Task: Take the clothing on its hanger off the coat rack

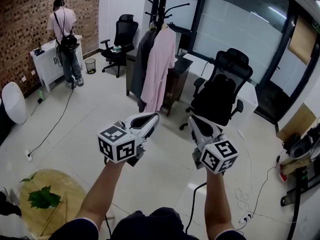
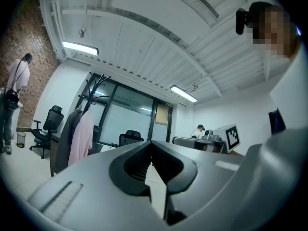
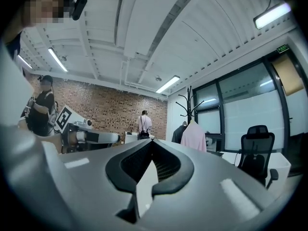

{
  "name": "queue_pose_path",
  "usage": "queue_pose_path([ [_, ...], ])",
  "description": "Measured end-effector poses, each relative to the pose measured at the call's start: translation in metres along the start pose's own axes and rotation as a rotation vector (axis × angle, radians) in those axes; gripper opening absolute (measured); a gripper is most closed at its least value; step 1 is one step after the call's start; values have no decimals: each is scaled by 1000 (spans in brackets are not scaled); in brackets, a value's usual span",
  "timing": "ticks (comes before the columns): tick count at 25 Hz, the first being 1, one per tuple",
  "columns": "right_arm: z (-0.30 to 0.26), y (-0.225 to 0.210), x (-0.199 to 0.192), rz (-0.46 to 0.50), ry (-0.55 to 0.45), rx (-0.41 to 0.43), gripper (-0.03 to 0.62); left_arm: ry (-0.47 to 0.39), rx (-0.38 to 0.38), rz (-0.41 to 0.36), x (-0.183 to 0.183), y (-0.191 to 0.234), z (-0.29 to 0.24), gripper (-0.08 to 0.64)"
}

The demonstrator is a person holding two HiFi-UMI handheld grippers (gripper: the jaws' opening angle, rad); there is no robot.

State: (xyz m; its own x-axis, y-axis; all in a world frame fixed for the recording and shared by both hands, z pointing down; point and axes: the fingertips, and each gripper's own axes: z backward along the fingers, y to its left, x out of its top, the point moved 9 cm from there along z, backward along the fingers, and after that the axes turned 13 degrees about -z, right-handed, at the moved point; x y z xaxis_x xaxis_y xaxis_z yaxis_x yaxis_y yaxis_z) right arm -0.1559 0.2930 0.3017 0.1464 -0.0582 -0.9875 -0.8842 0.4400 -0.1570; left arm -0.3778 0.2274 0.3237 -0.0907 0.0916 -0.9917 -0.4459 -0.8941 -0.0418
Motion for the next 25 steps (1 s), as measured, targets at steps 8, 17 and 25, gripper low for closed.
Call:
queue_pose_path([
  [8, -74, -55, 5, 7, -24, 7, 2, 13, 34, -1, -17, 74, -47, 12],
  [17, -172, -158, 21, -25, -35, 69, 2, 35, 101, -22, -28, 158, -141, 12],
  [25, -242, -232, 41, -27, -32, 109, 2, 54, 139, -52, -28, 223, -215, 12],
])
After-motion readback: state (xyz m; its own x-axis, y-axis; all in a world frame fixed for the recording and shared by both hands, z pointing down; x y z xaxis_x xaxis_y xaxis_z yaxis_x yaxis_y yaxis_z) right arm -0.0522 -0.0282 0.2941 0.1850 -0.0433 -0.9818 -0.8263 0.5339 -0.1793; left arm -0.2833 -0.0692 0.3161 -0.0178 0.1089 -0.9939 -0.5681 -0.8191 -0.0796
